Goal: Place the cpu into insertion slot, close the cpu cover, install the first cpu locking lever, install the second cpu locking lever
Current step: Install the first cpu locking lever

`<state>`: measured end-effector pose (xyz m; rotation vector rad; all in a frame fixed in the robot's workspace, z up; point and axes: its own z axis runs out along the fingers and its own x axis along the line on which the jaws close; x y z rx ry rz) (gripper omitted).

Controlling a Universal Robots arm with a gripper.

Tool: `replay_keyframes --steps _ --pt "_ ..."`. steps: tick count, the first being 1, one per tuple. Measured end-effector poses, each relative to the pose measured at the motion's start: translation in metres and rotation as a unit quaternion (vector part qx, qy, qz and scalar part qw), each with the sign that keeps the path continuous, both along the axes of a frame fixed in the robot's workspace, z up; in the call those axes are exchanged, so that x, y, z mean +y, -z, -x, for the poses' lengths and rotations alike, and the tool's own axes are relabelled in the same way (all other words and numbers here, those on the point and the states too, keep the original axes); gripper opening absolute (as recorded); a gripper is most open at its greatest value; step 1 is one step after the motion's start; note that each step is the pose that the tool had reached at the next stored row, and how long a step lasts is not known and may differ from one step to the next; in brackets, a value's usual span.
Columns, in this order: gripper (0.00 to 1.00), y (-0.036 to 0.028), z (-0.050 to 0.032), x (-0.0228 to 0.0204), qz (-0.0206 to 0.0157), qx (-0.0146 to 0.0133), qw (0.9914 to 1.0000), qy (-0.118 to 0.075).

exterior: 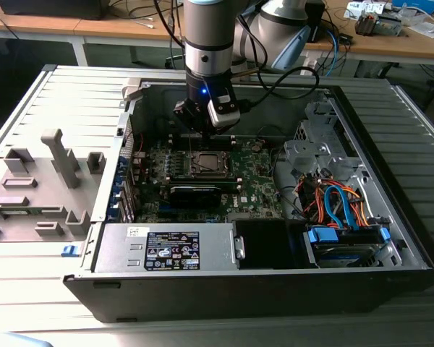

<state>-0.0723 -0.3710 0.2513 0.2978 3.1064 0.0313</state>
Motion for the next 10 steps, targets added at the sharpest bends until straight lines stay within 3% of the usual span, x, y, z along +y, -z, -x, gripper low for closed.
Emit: replay_keyframes --steps 10 --pt "0.11 0.0000 0.0000 0.0000 0.0000 0.0000 0.99998 -0.007"
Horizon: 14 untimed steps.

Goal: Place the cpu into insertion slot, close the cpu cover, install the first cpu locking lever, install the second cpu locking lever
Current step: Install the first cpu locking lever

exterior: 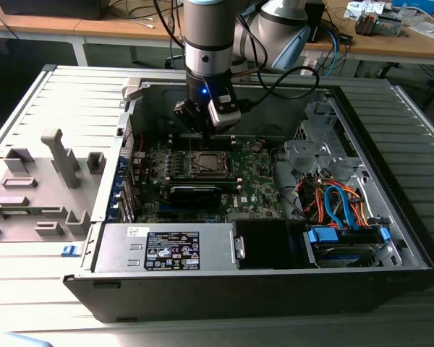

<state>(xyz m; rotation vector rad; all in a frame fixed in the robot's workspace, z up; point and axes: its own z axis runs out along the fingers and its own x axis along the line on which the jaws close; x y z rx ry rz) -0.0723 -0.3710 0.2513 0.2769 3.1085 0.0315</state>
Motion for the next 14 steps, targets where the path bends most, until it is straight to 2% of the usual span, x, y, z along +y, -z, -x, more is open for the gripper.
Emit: replay_keyframes --steps 14 --pt "0.11 0.0000 0.0000 0.0000 0.0000 0.0000 0.99997 -0.008"
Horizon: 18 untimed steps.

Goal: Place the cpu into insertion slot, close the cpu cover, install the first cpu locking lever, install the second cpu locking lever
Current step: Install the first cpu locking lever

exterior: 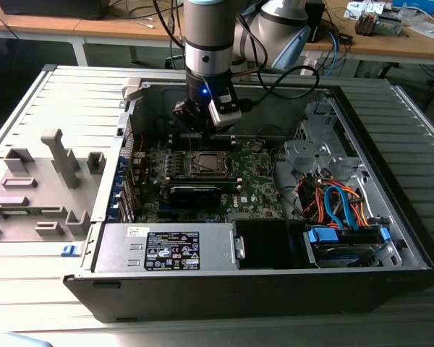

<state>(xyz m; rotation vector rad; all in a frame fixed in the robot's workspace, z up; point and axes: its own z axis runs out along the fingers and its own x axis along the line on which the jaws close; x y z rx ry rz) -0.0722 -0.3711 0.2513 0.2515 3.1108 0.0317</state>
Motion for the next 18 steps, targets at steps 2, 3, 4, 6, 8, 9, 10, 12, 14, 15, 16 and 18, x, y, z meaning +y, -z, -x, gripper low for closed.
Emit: replay_keyframes --steps 2,3,4,6,8,9,10,12,14,15,16,18 --pt "0.11 0.0000 0.0000 0.0000 0.0000 0.0000 1.00000 -0.001" --pt "0.11 0.0000 0.0000 0.0000 0.0000 0.0000 1.00000 -0.001" --pt "0.11 0.0000 0.0000 0.0000 0.0000 0.0000 1.00000 -0.001" --pt "0.11 0.0000 0.0000 0.0000 0.0000 0.0000 1.00000 -0.002" --pt "0.11 0.0000 0.0000 0.0000 0.0000 0.0000 1.00000 -0.003" --pt "0.11 0.0000 0.0000 0.0000 0.0000 0.0000 0.99999 -0.003" --pt "0.11 0.0000 0.0000 0.0000 0.0000 0.0000 0.99999 -0.004" --pt "0.11 0.0000 0.0000 0.0000 0.0000 0.0000 0.99998 -0.006" --pt "0.11 0.0000 0.0000 0.0000 0.0000 0.0000 0.99997 -0.008" --pt "0.11 0.0000 0.0000 0.0000 0.0000 0.0000 0.99997 -0.008" --pt "0.11 0.0000 0.0000 0.0000 0.0000 0.0000 0.99996 -0.009" --pt "0.11 0.0000 0.0000 0.0000 0.0000 0.0000 0.99993 -0.012"
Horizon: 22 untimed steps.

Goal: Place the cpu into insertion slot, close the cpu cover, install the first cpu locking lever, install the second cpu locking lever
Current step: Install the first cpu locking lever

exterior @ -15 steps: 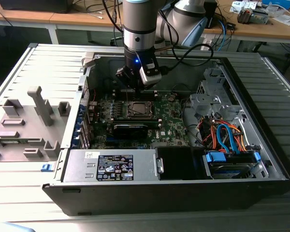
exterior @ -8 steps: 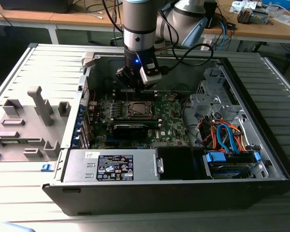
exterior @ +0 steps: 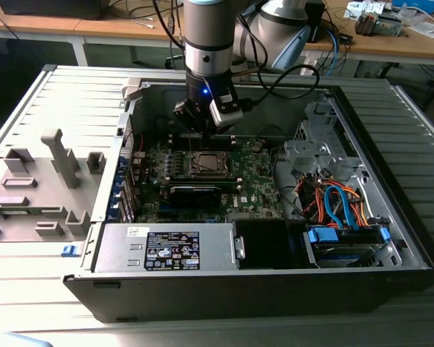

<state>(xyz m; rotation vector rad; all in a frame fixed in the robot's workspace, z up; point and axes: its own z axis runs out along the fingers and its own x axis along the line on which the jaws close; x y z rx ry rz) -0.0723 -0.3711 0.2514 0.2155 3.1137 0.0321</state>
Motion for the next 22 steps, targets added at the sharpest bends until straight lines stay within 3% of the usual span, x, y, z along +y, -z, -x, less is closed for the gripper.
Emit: replay_keyframes --steps 22 --pt "0.11 0.0000 0.0000 0.0000 0.0000 0.0000 0.99995 -0.010"
